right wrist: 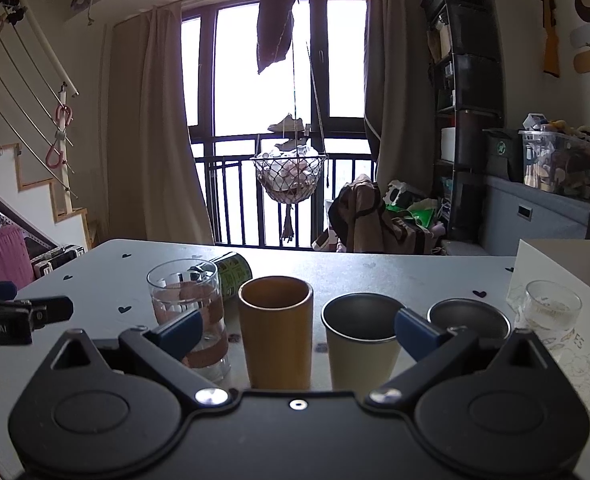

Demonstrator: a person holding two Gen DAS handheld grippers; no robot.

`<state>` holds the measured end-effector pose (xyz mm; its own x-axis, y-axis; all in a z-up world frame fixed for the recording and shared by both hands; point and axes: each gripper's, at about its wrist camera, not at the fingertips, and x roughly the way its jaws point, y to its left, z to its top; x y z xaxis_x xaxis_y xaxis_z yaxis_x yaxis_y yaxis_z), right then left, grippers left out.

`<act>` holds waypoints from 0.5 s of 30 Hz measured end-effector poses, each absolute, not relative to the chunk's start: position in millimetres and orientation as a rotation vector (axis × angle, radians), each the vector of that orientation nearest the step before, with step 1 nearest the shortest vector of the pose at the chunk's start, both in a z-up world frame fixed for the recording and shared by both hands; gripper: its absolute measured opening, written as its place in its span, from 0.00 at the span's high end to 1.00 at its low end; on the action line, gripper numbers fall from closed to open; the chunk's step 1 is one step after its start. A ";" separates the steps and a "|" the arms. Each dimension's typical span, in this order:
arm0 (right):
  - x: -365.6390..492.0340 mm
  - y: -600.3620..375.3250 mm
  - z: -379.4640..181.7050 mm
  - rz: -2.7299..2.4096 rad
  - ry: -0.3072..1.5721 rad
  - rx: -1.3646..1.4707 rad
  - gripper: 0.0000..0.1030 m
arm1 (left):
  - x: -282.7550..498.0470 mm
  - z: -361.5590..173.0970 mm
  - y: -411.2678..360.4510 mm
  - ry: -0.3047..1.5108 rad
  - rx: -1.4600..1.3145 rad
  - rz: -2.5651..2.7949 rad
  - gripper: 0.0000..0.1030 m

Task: Flip cup upright
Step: 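Move the left gripper toward the green tin can lying on its side, then close the left gripper on the green tin can's body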

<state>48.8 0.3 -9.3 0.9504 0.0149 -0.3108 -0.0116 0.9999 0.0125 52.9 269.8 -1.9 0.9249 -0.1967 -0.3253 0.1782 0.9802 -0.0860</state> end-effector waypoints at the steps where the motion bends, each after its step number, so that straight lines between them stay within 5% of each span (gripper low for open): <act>1: 49.0 -0.3 -9.7 0.014 0.314 0.012 0.00 | 59.0 -1.2 274.2 0.350 -0.063 -0.189 0.00; 15: 55.0 -15.4 -21.2 0.059 0.298 0.069 0.00 | 212.2 9.3 304.2 0.530 -0.133 -0.291 0.00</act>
<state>55.0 -15.4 -21.2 0.9543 0.0682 -0.2909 -0.0477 0.9959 0.0770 212.2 304.2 9.3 0.8232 -0.3068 -0.4776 0.2387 0.9504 -0.1992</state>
